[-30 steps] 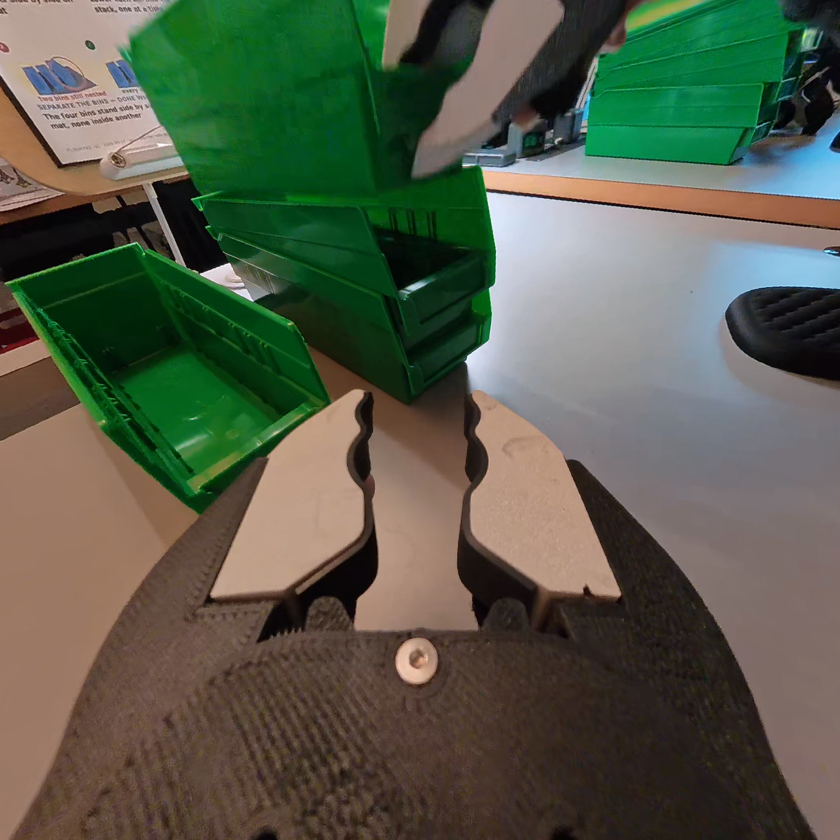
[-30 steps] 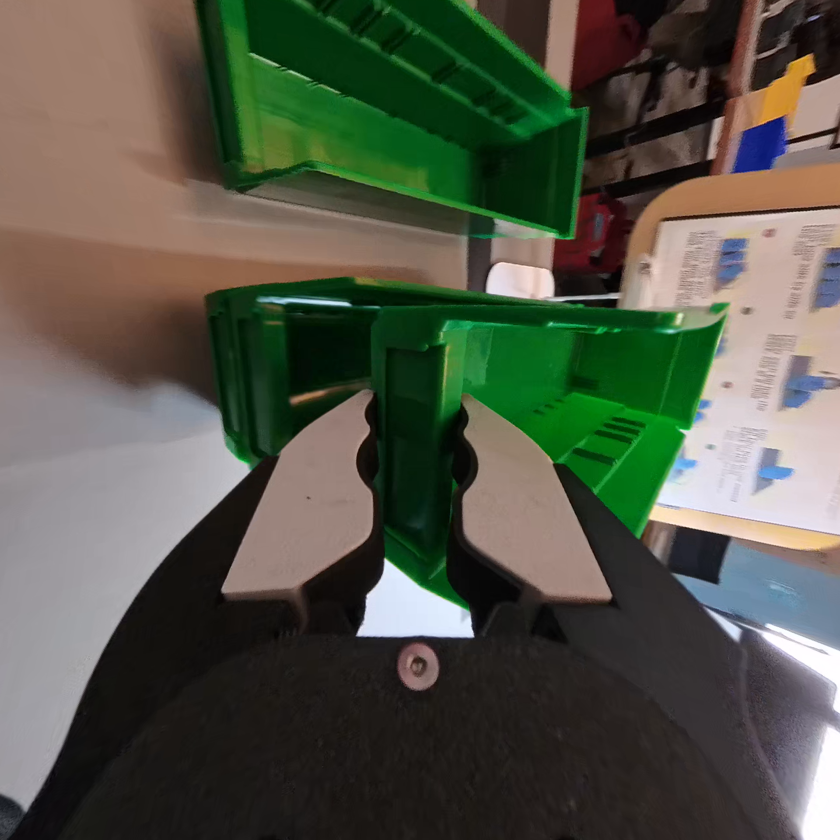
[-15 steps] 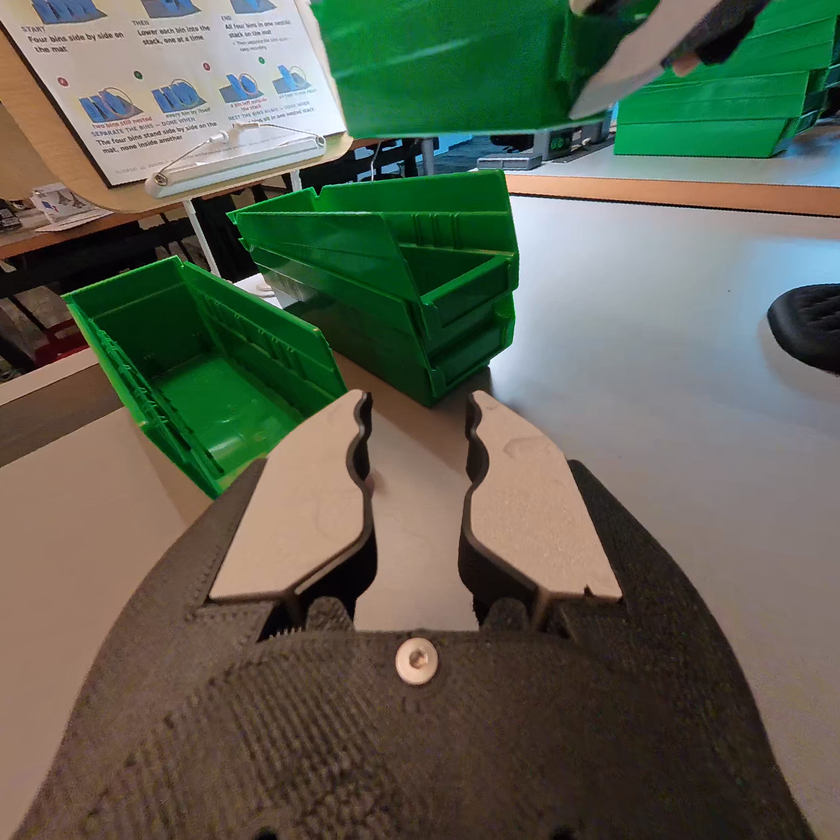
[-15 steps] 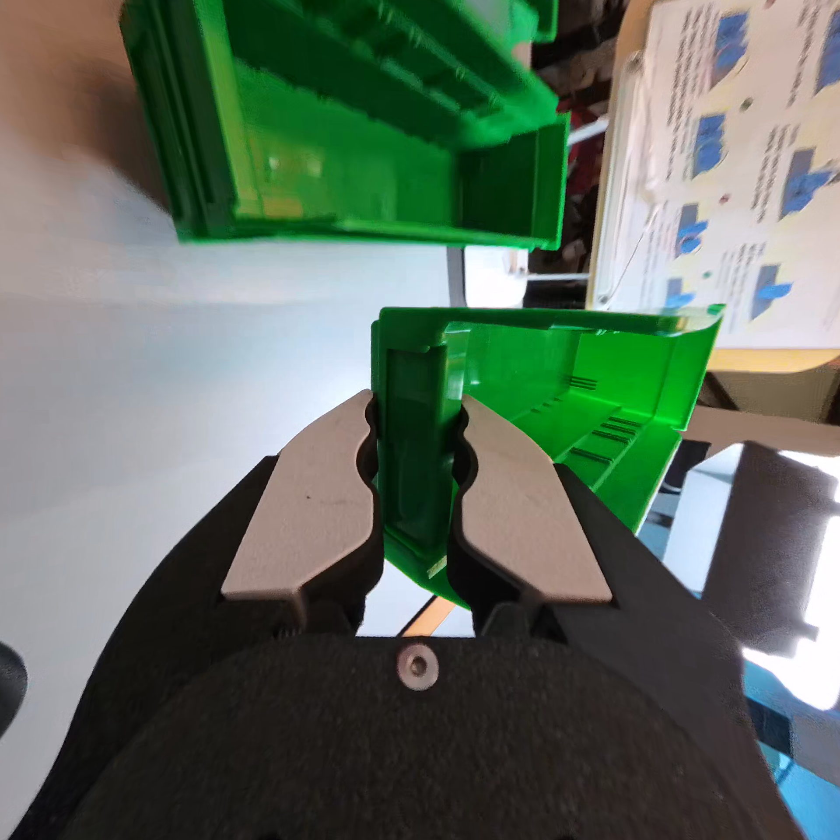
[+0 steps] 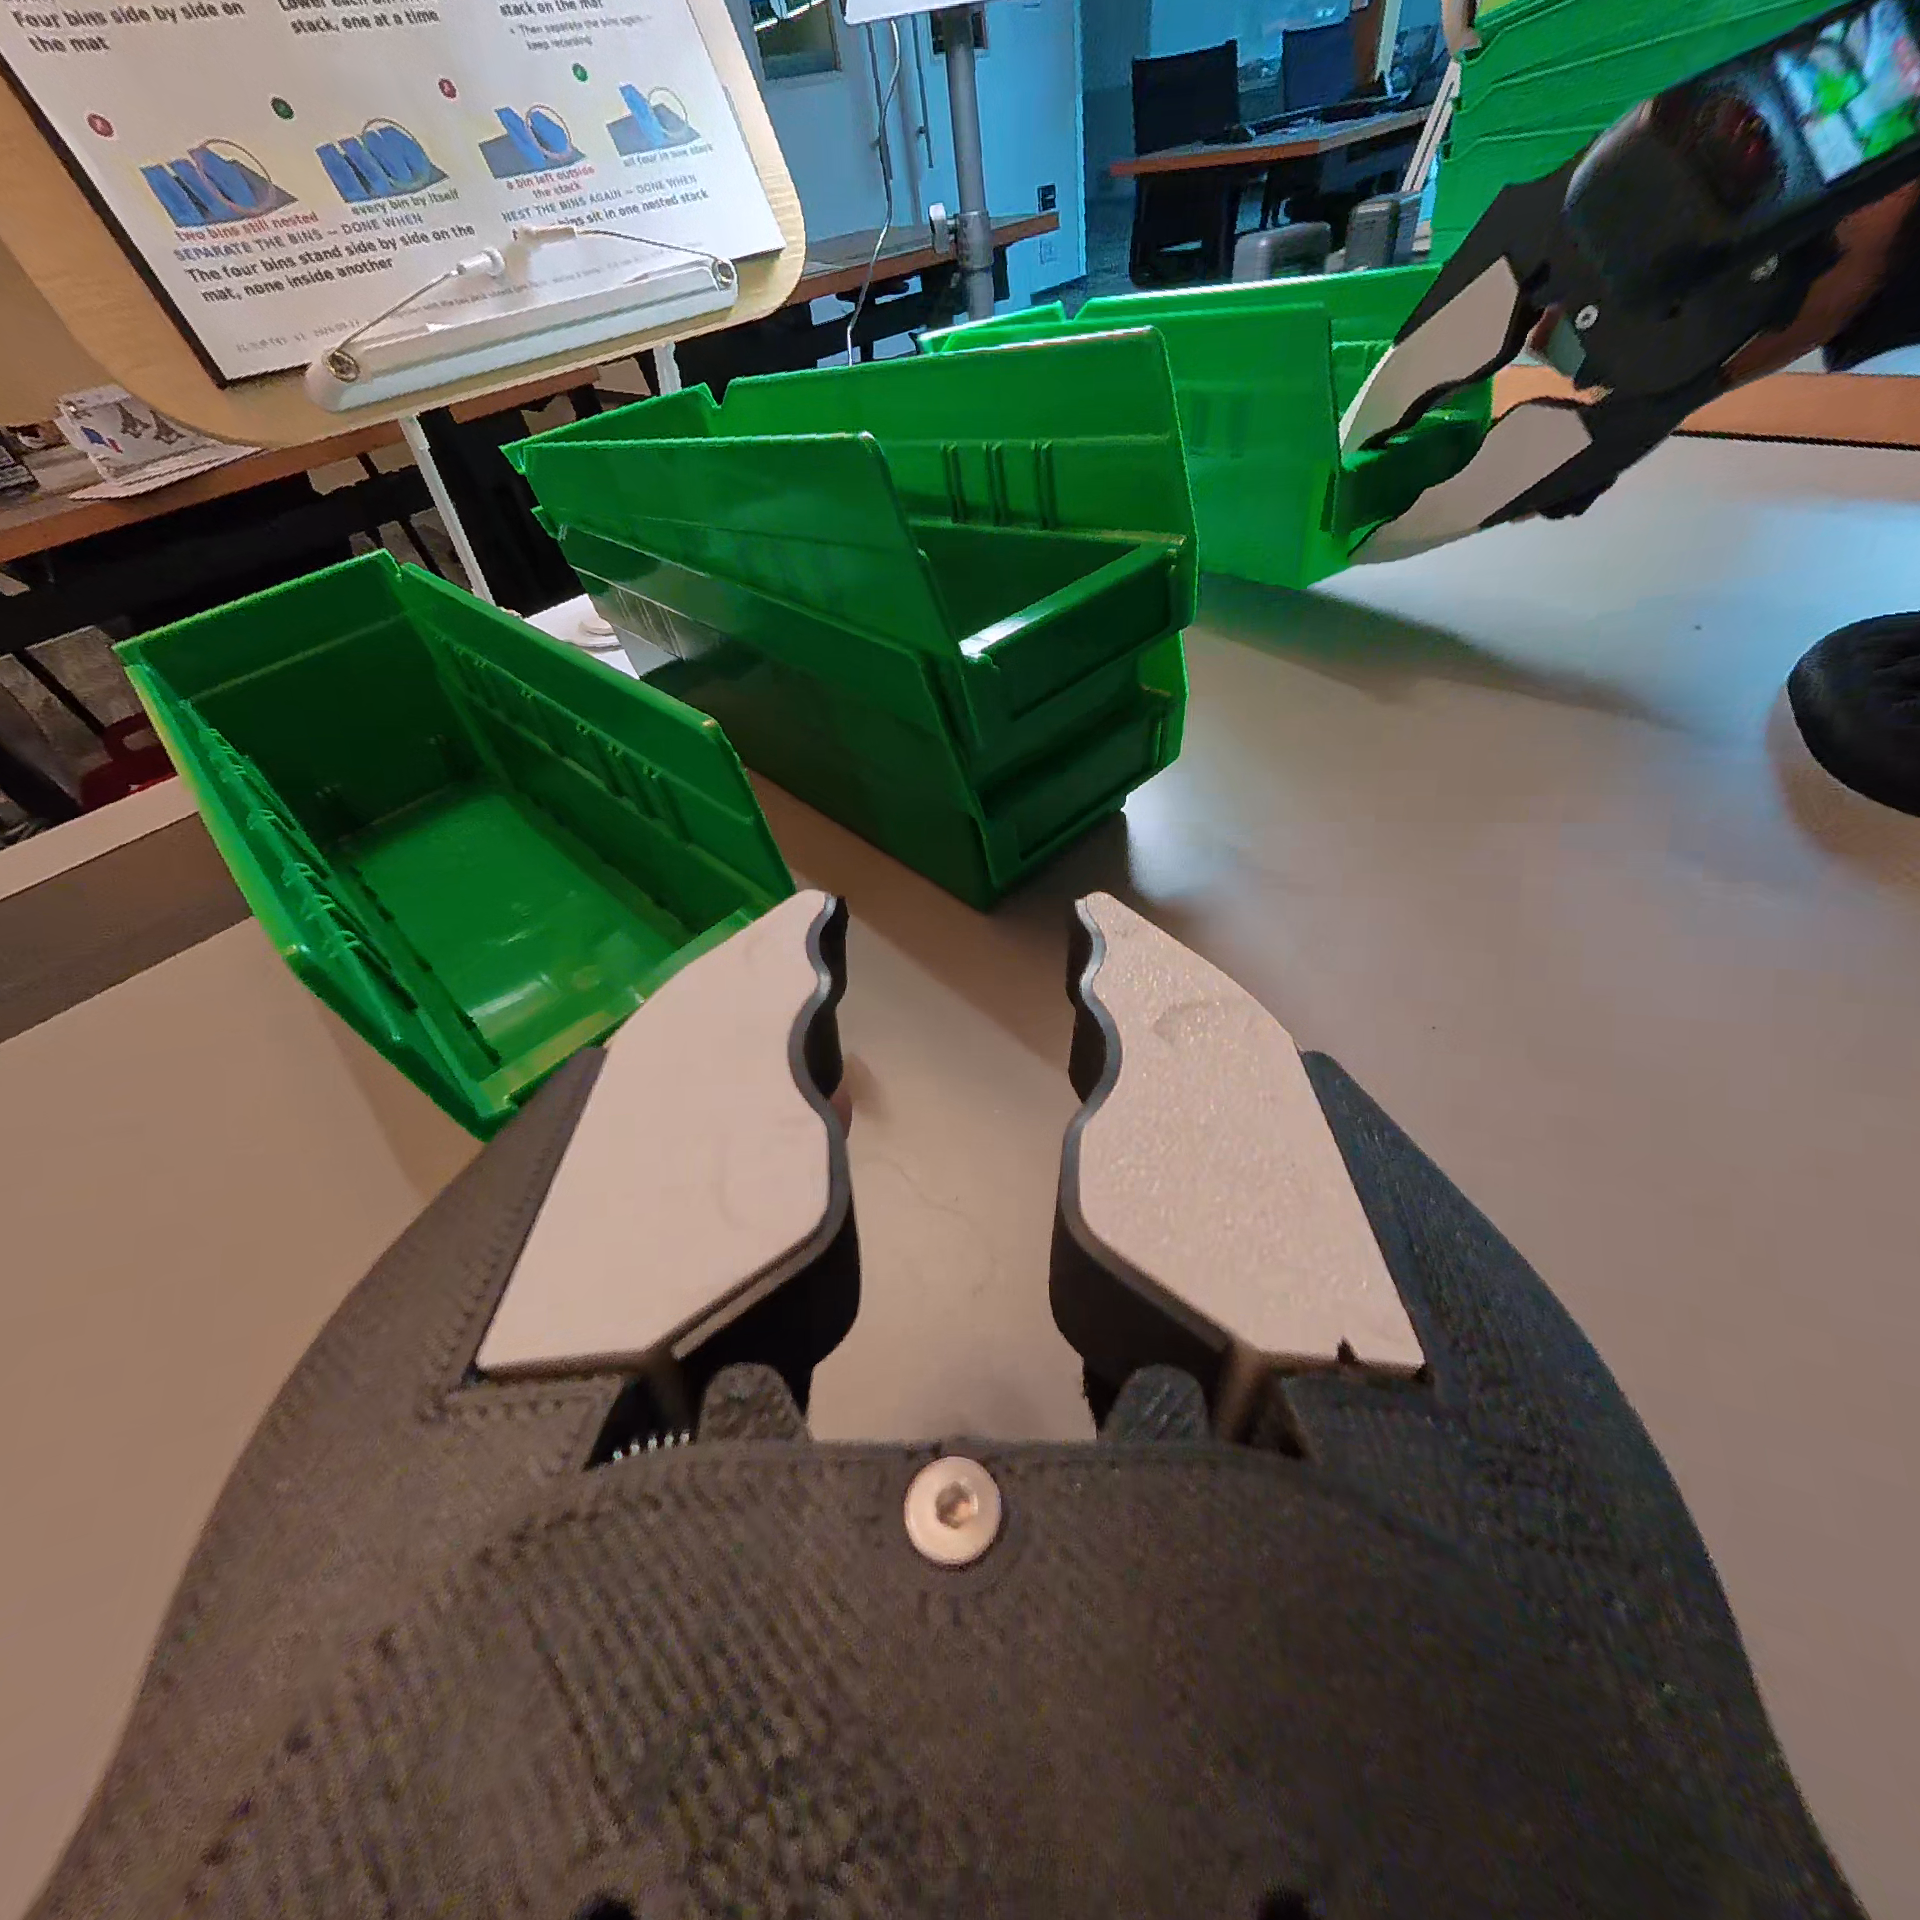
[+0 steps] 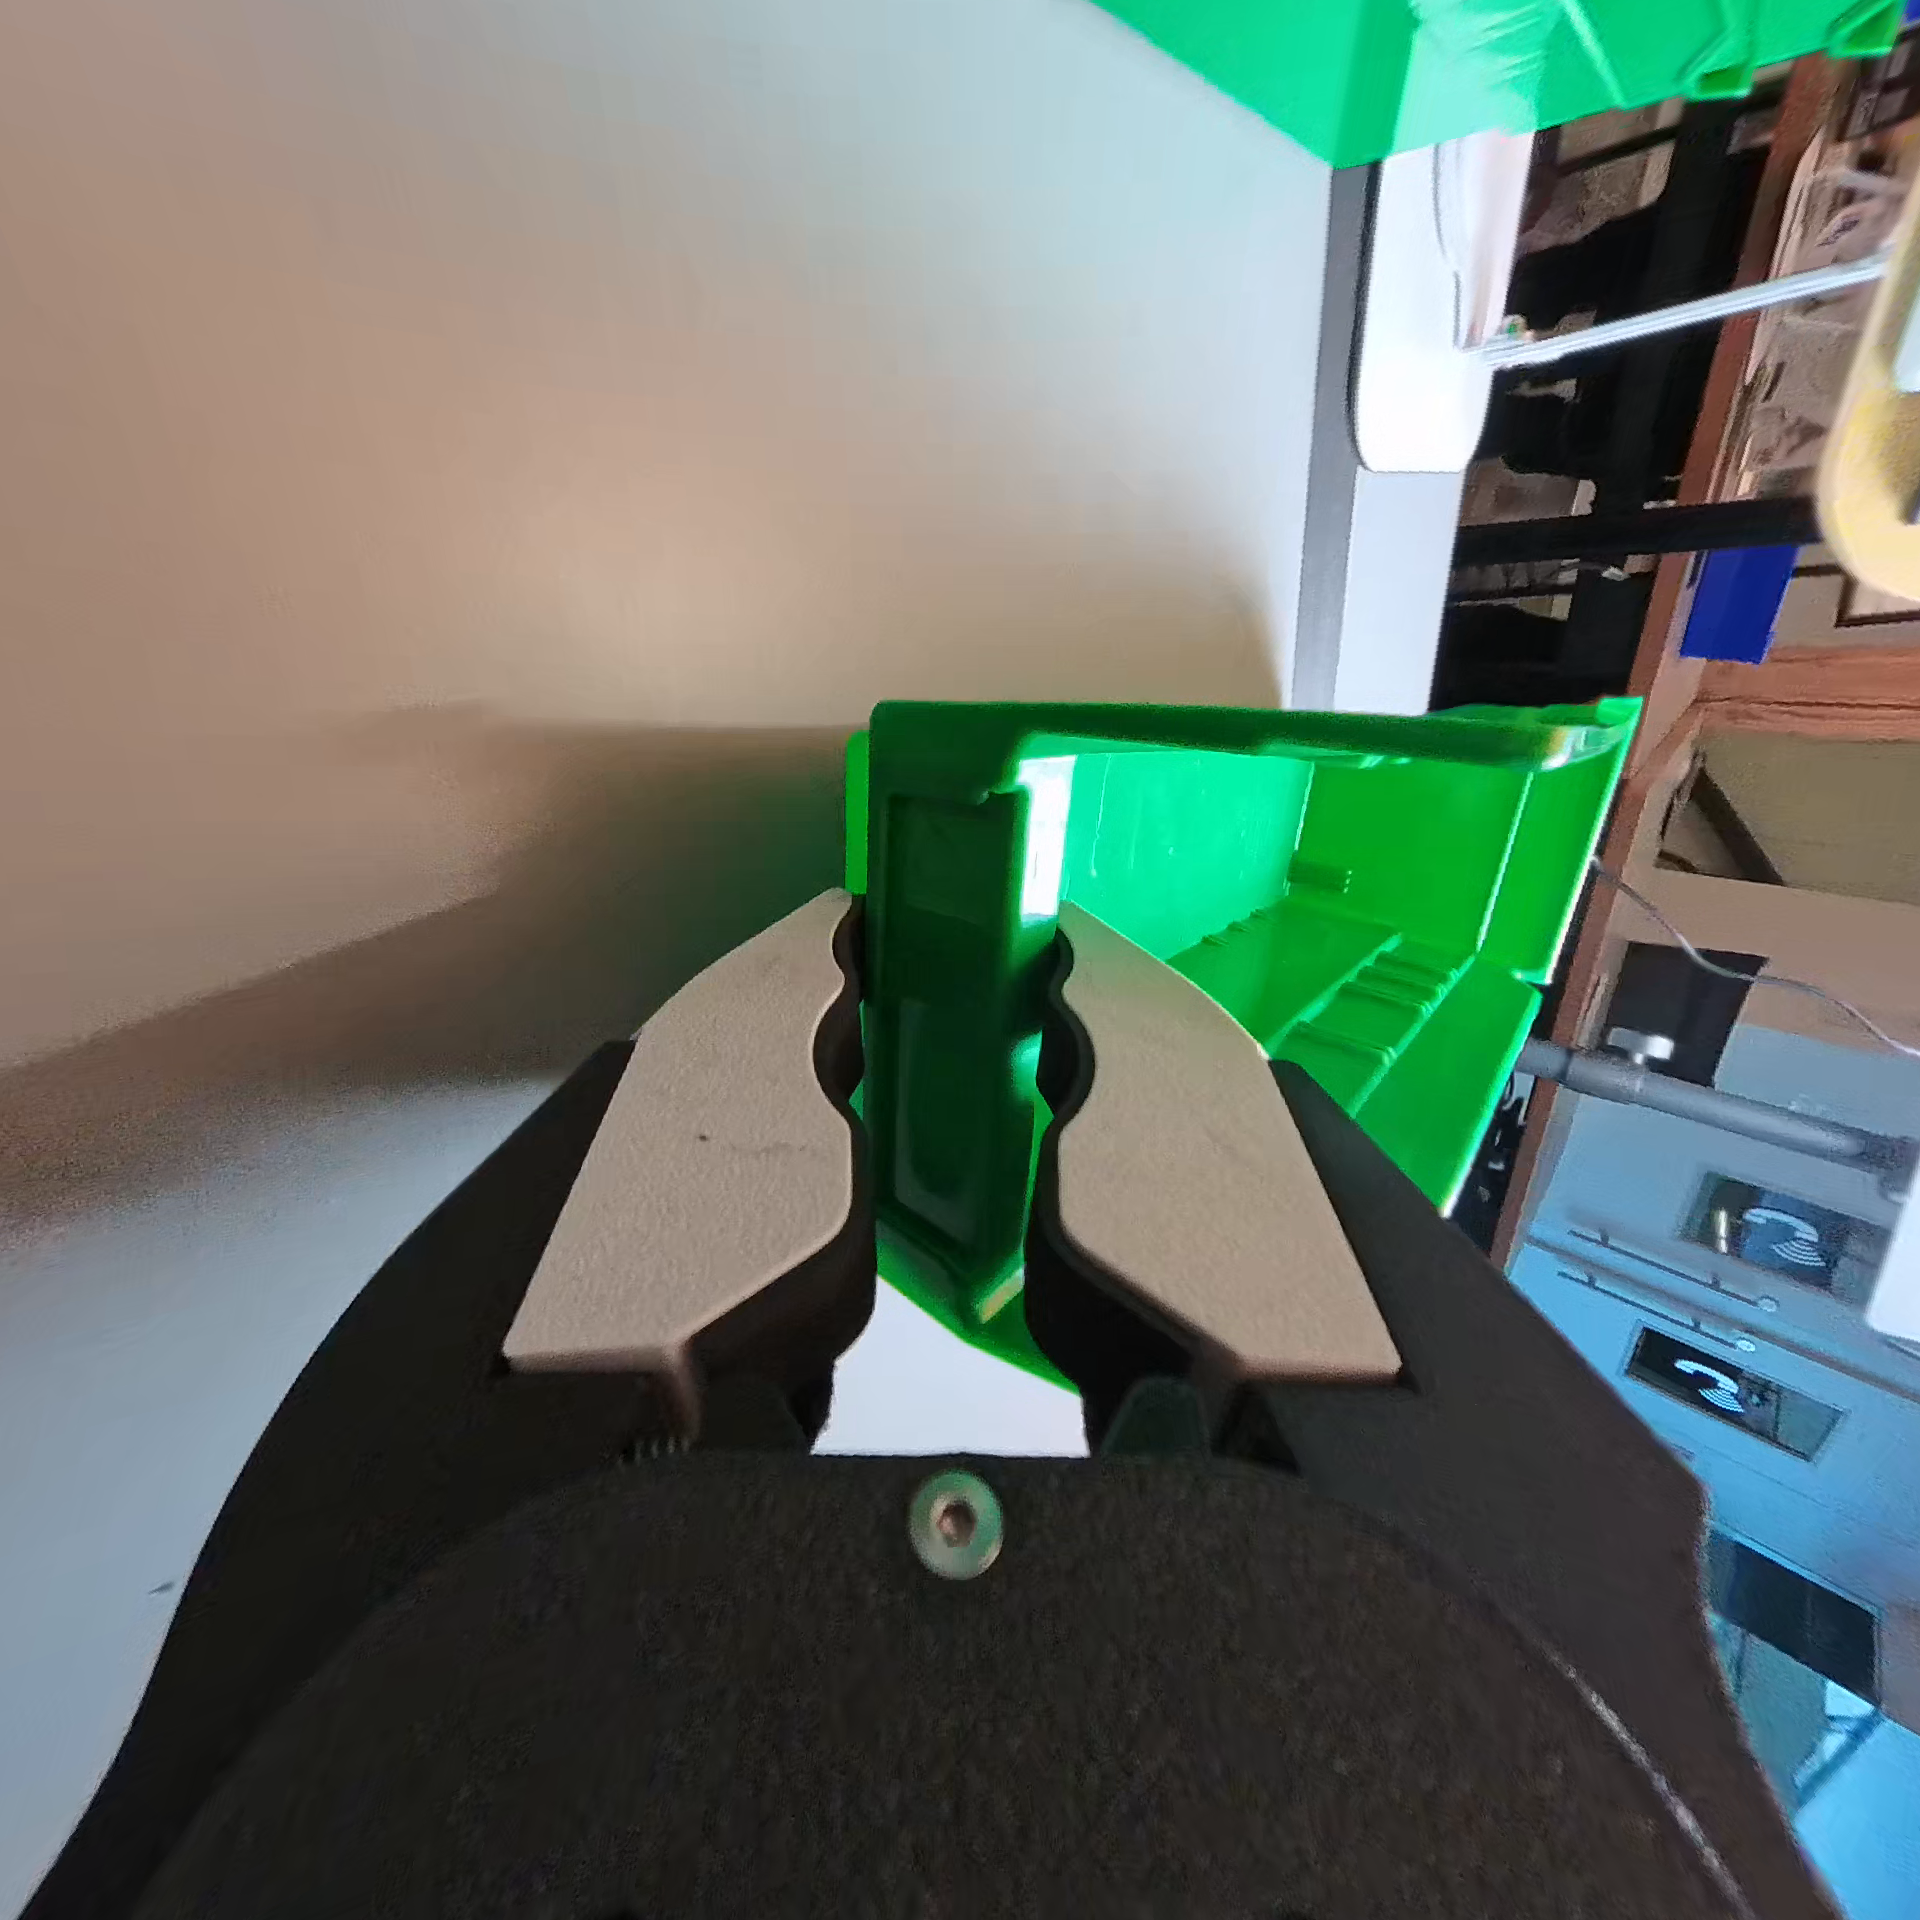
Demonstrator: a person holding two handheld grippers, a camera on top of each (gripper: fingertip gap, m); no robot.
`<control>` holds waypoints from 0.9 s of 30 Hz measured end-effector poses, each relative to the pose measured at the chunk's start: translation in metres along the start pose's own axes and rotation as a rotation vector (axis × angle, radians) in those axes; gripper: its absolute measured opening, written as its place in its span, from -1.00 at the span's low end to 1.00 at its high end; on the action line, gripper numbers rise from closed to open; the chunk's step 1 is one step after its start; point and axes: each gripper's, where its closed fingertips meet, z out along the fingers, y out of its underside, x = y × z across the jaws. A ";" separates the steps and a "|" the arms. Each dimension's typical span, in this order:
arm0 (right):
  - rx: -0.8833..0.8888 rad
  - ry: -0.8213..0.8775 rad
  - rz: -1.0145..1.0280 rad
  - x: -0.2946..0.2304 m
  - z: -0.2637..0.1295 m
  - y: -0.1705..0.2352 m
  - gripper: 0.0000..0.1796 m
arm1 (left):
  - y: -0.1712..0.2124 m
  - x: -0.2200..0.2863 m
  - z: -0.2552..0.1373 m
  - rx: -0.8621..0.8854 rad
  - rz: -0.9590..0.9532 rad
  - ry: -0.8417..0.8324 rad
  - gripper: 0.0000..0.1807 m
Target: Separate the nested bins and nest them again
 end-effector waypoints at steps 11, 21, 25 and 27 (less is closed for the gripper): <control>-0.066 0.016 -0.020 -0.007 0.018 0.019 -0.46 | 0.000 0.001 0.000 0.002 0.008 0.000 -0.55; 0.307 0.027 0.107 0.025 -0.088 -0.107 -0.47 | -0.001 0.003 0.000 0.004 0.016 -0.001 -0.55; 0.396 -0.027 0.032 0.016 -0.102 -0.168 -0.48 | -0.003 0.001 -0.002 0.013 0.012 -0.005 -0.55; 0.406 -0.043 -0.017 0.010 -0.097 -0.193 -0.46 | -0.004 0.000 -0.003 0.017 0.009 -0.004 -0.55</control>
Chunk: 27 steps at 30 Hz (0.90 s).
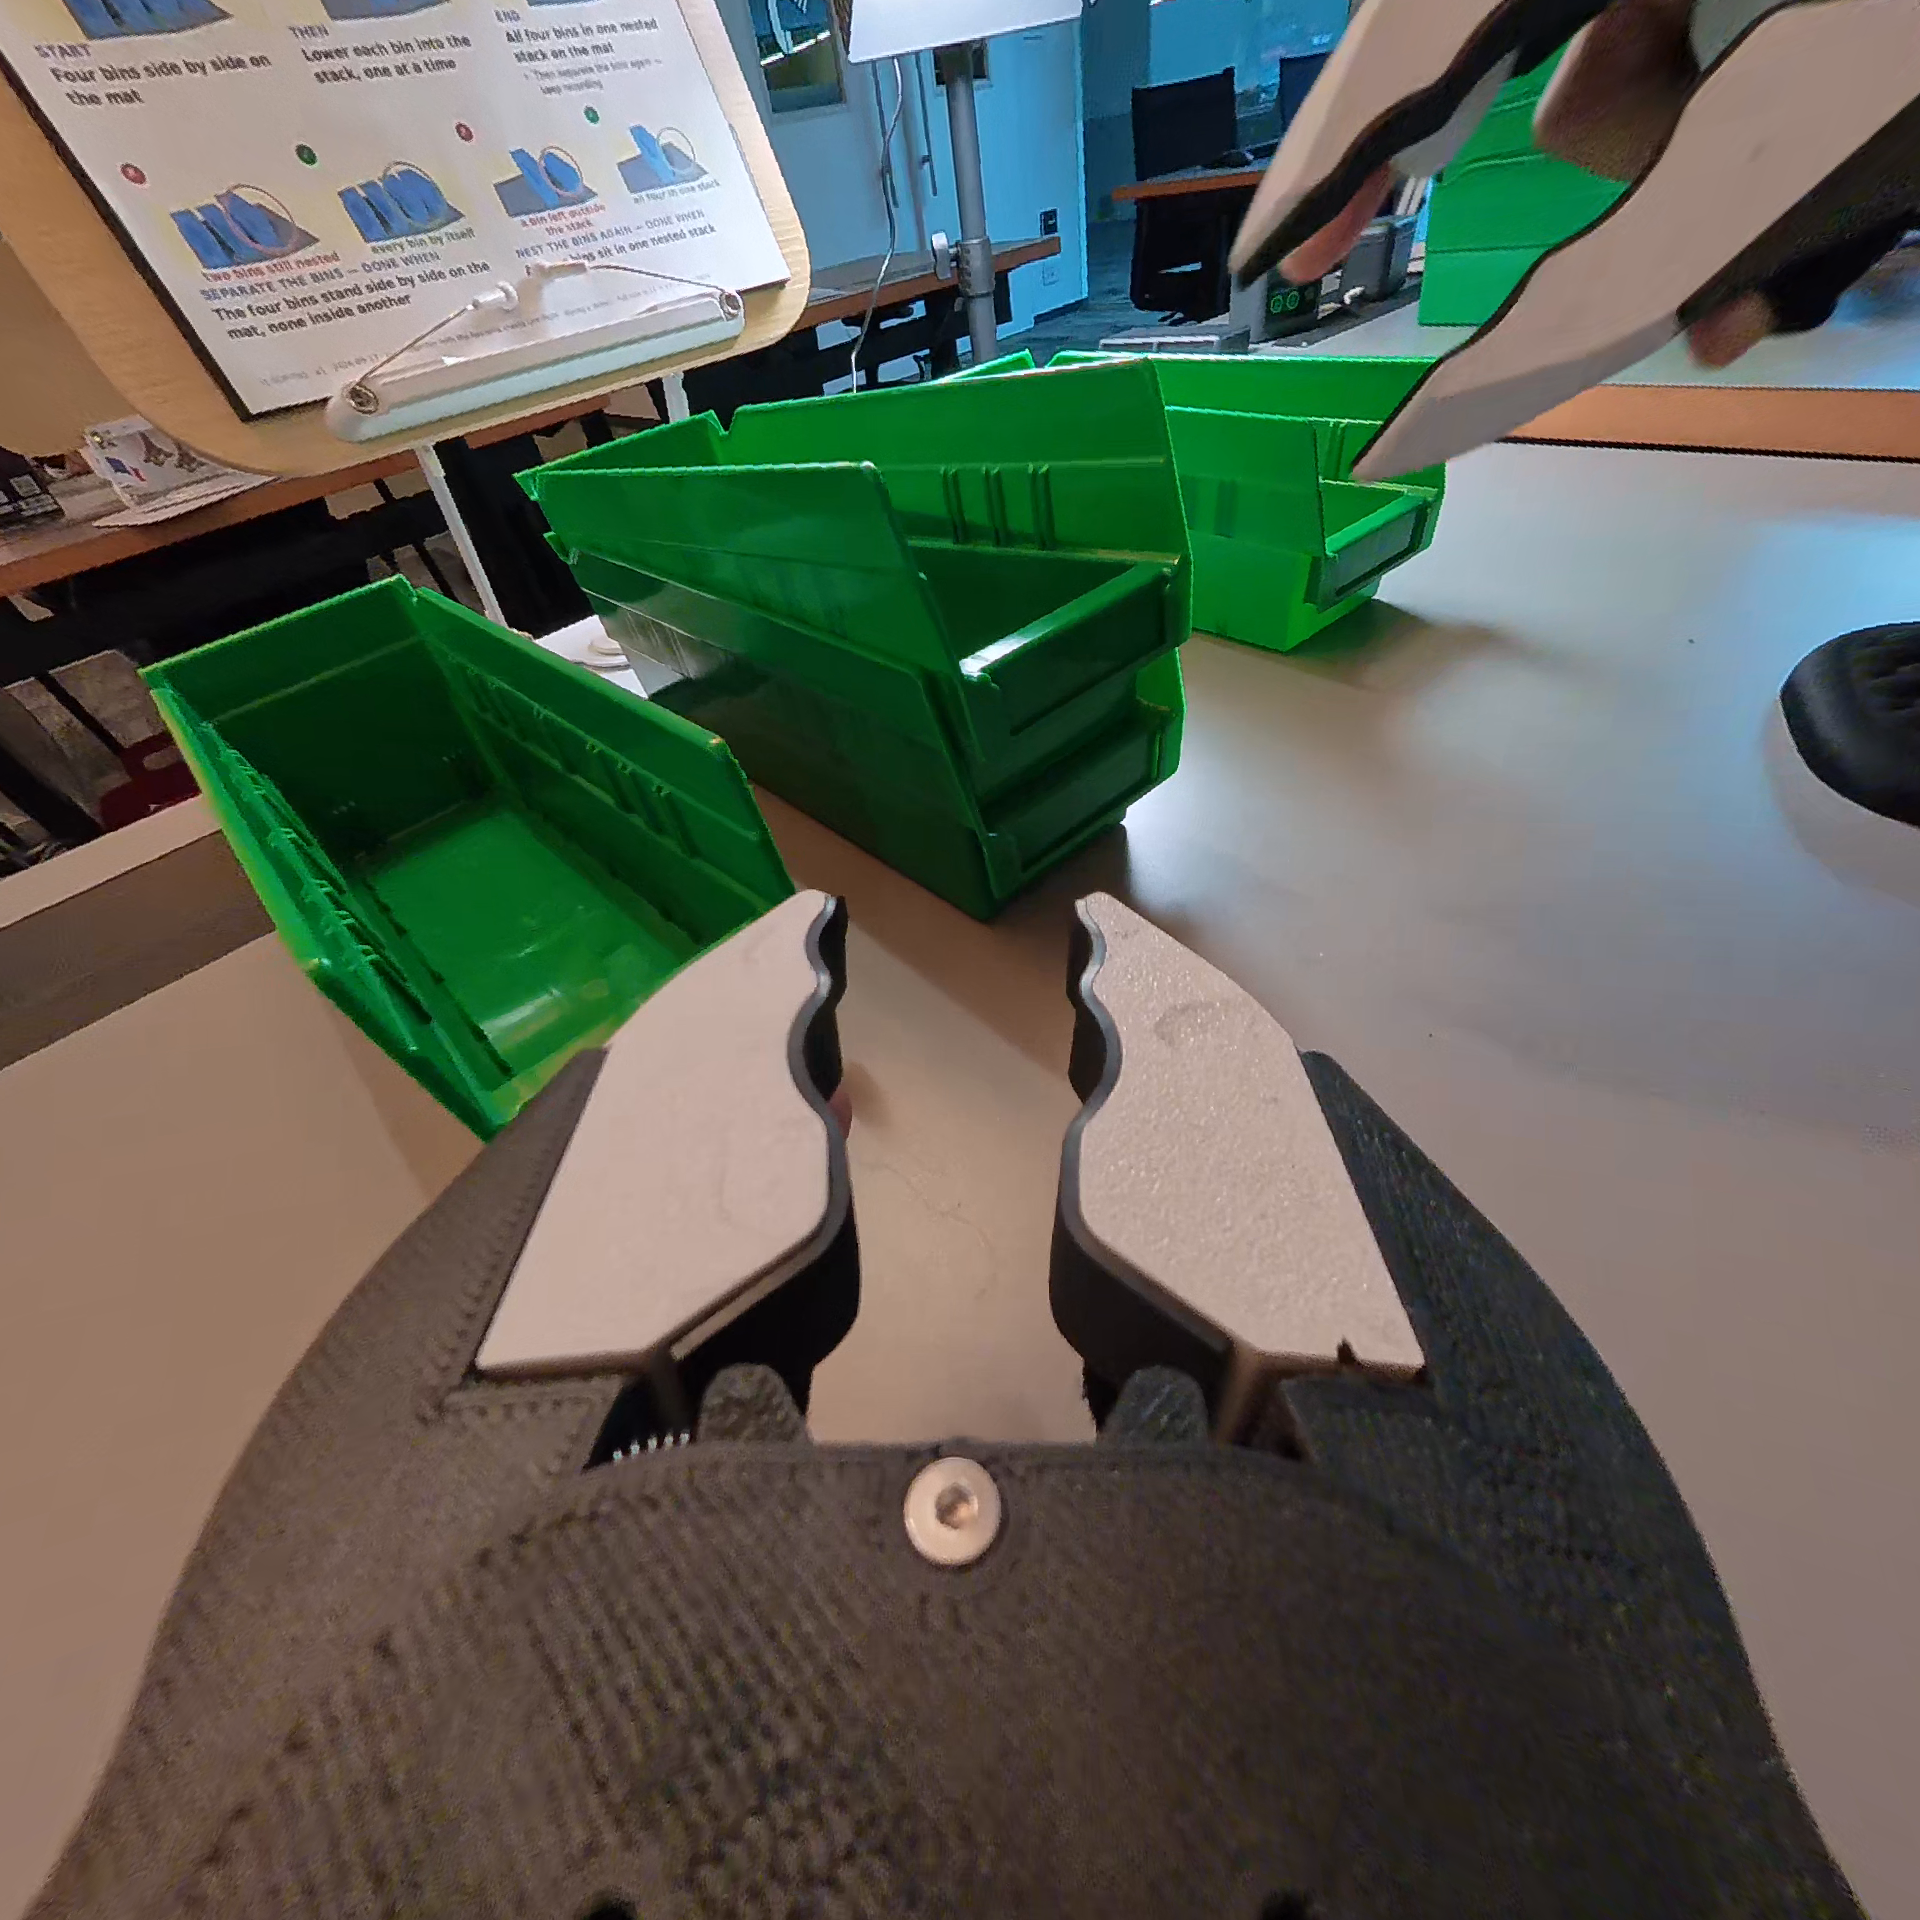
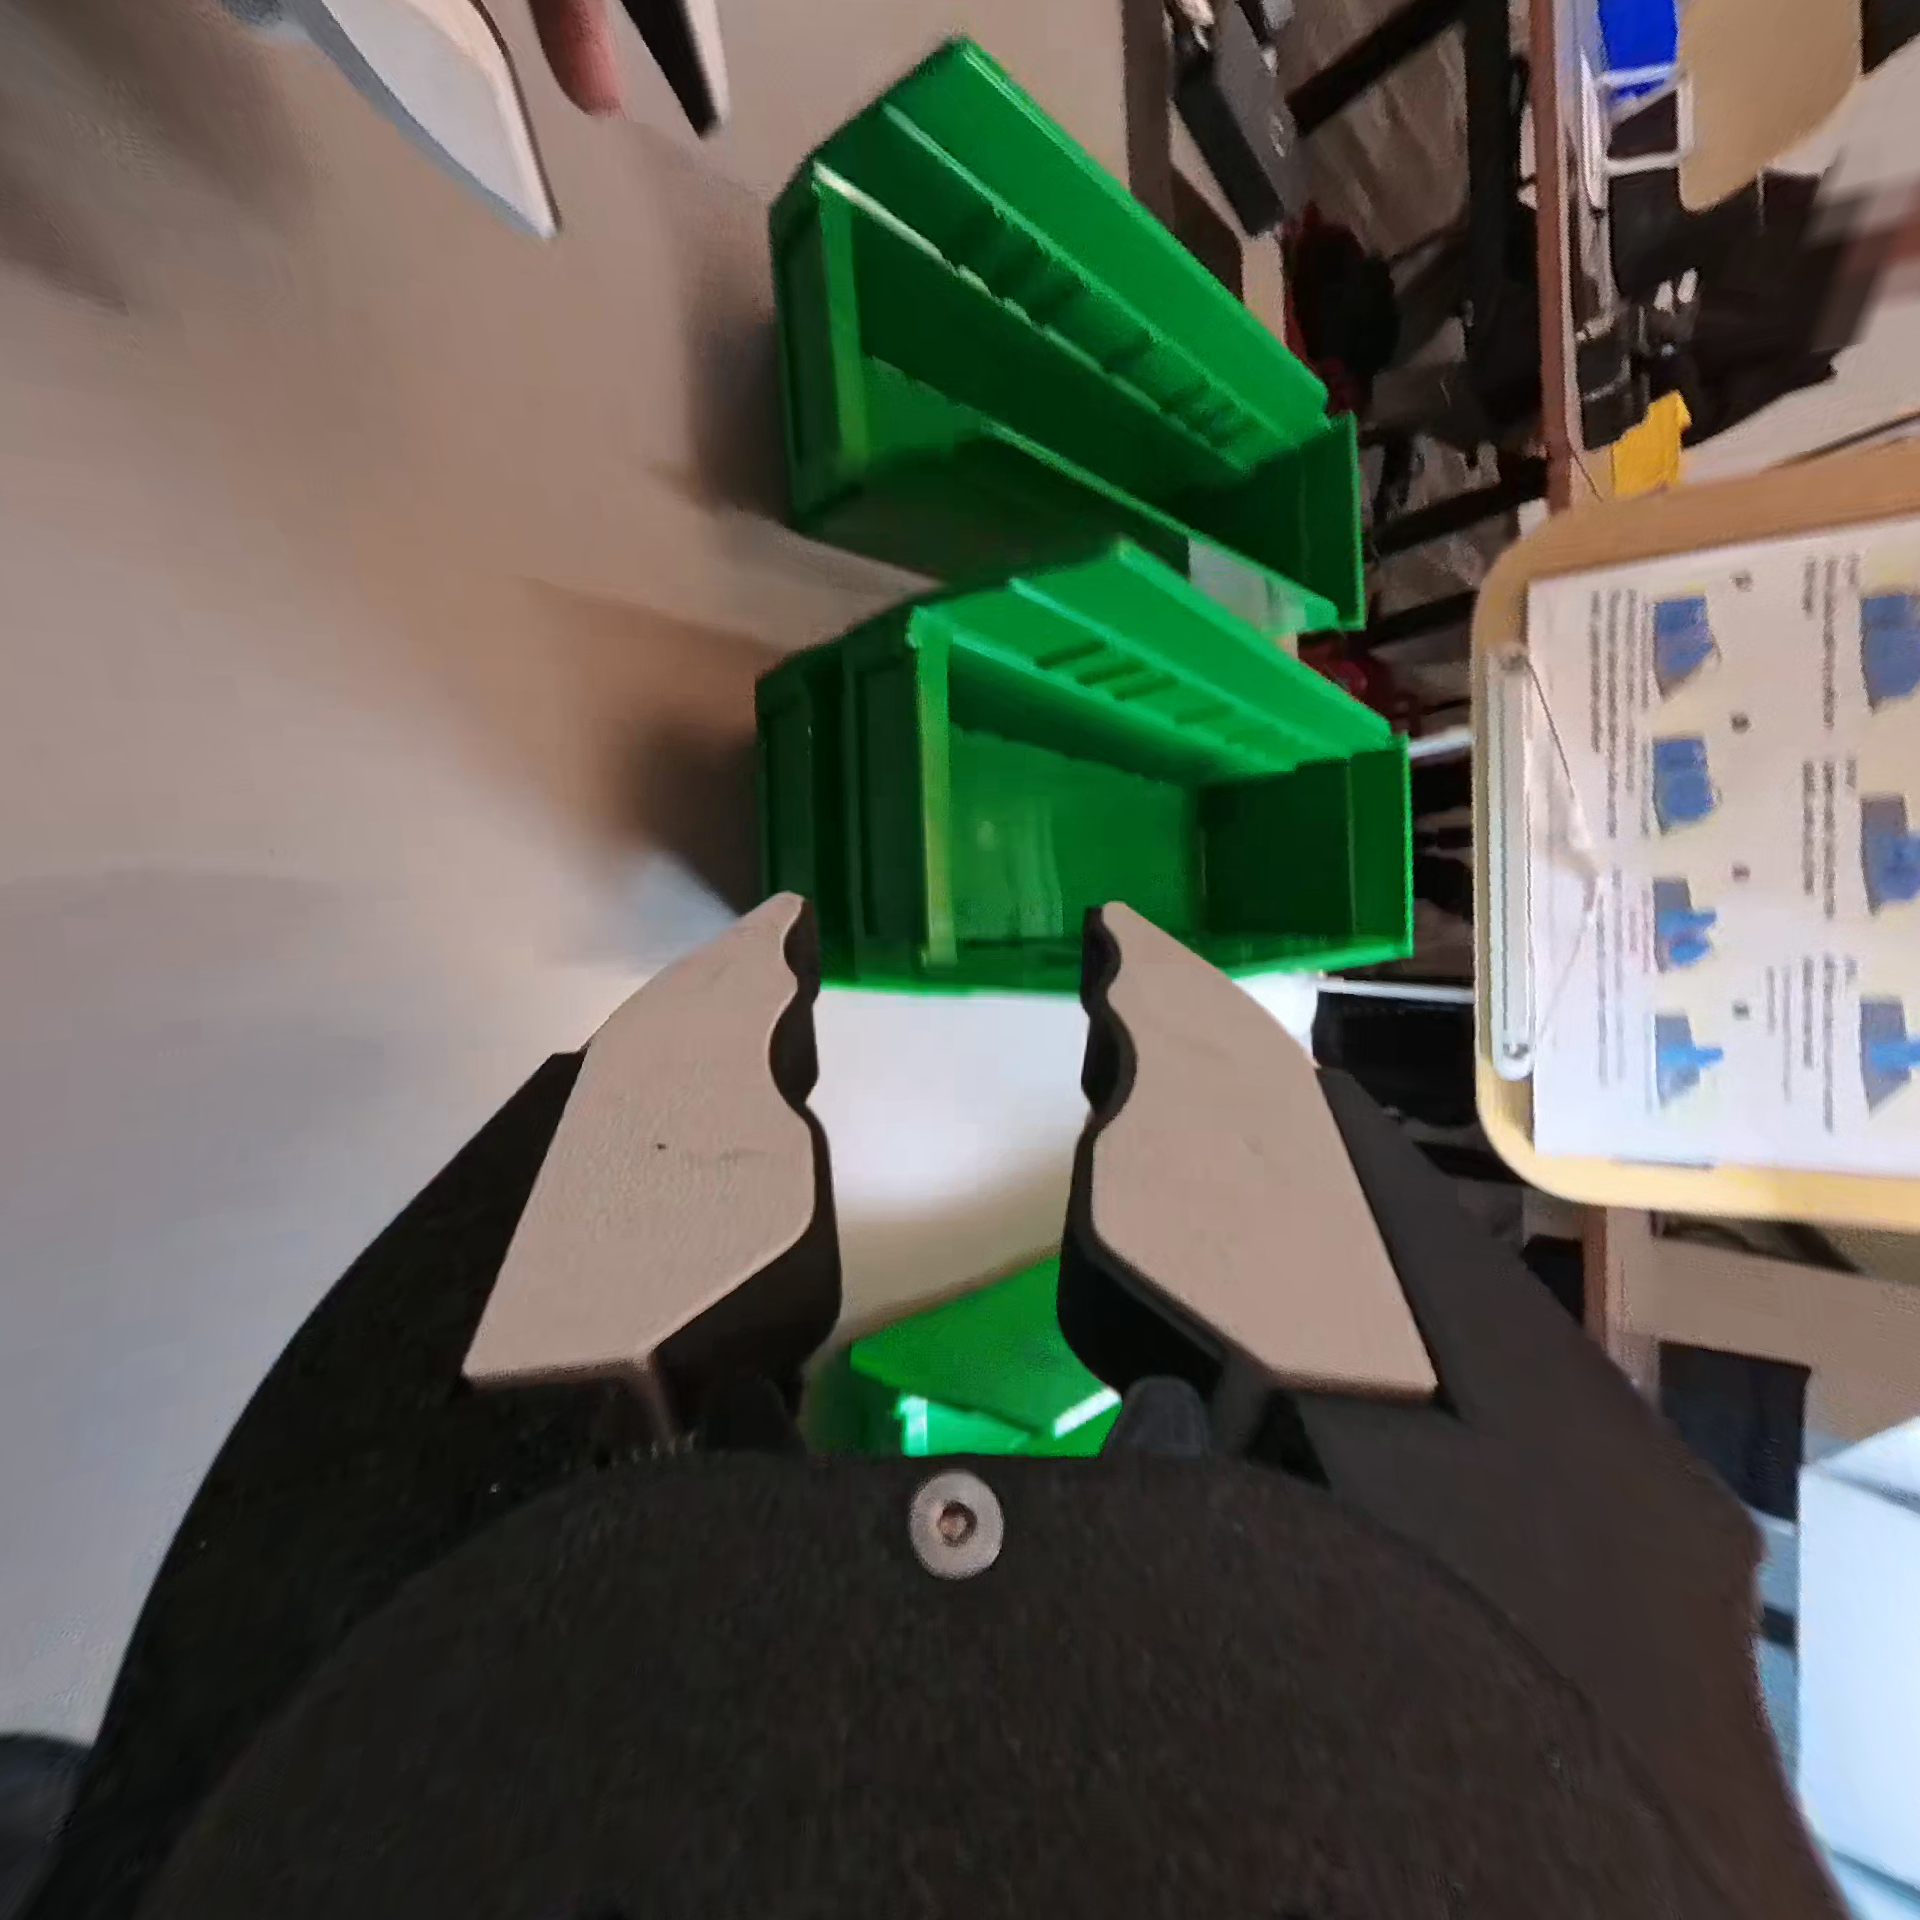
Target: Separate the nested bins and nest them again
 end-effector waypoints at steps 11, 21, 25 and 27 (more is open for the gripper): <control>-0.287 -0.020 -0.127 -0.012 0.101 0.013 -0.50 | -0.002 0.006 -0.002 0.008 0.017 0.018 -0.55; -0.292 -0.068 -0.126 -0.014 0.104 0.022 -0.67 | -0.001 0.010 -0.001 0.005 0.013 0.034 -0.55; -0.271 -0.119 -0.096 -0.005 0.093 0.017 -0.67 | 0.001 0.010 0.000 -0.001 0.008 0.038 -0.55; -0.257 -0.151 -0.072 0.002 0.085 0.012 -0.67 | 0.002 0.011 0.001 -0.008 0.009 0.043 -0.55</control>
